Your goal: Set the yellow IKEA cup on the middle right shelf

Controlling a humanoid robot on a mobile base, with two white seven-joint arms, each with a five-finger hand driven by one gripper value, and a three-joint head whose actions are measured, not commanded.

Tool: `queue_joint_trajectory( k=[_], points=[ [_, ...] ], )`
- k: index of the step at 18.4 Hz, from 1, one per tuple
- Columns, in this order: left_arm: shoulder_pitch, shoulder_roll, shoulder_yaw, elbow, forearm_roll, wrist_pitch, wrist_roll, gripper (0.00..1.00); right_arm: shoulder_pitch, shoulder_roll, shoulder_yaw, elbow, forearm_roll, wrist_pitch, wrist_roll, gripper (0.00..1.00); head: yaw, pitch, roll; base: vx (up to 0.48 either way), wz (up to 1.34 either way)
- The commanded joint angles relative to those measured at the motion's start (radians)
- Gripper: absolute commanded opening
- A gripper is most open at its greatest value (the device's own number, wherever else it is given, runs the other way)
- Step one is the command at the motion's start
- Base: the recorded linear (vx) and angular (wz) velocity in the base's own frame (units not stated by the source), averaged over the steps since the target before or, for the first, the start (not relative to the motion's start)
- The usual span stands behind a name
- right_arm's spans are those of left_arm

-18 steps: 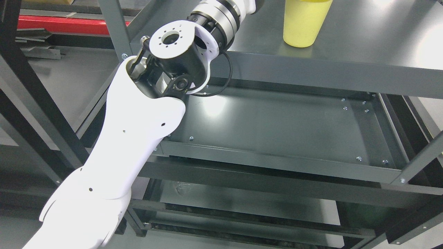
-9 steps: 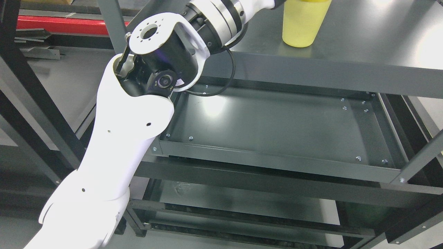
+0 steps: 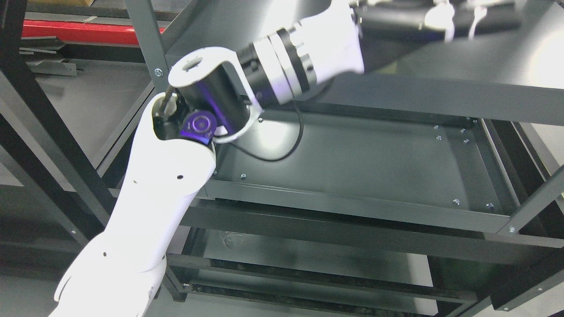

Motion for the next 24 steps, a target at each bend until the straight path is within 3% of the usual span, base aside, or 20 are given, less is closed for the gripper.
queue_joint_trajectory(
  k=[1,4,13,18,20,22,24],
  points=[
    [0.104,0.068,-0.052,-0.038,0.052,0.032,-0.094,0.95,0.014,-0.017,0.017,0.0,-0.025,0.001,0.001,0.99,0.0,0.0,0.0,0.0,0.0],
    [0.15,0.103,-0.09,-0.04,0.052,0.078,-0.131,0.95,0.014,-0.017,0.017,0.0,-0.025,0.001,0.001,0.99,0.0,0.0,0.0,0.0,0.0],
    [0.301,0.166,-0.288,-0.026,-0.014,0.082,-0.168,0.95,0.014,-0.017,0.017,0.0,-0.025,0.001,0.001,0.99,0.0,0.0,0.0,0.0,0.0],
    [0.402,0.145,-0.301,0.047,-0.334,0.042,-0.172,0.98,0.012,-0.017,0.017,0.0,-0.025,0.001,0.001,0.99,0.0,0.0,0.0,0.0,0.0],
    [0.446,0.126,-0.243,0.107,-0.466,-0.092,-0.161,0.99,0.014,-0.017,0.017,0.0,-0.025,0.001,0.001,0.99,0.0,0.0,0.0,0.0,0.0],
    [0.5,0.109,-0.148,0.197,-0.686,-0.222,-0.16,0.99,0.014,-0.017,0.017,0.0,-0.025,0.001,0.001,0.99,0.0,0.0,0.0,0.0,0.0],
    [0.552,0.062,0.007,0.267,-0.869,-0.314,-0.154,0.99,0.014,-0.017,0.017,0.0,-0.025,0.001,0.001,0.99,0.0,0.0,0.0,0.0,0.0]
  ],
)
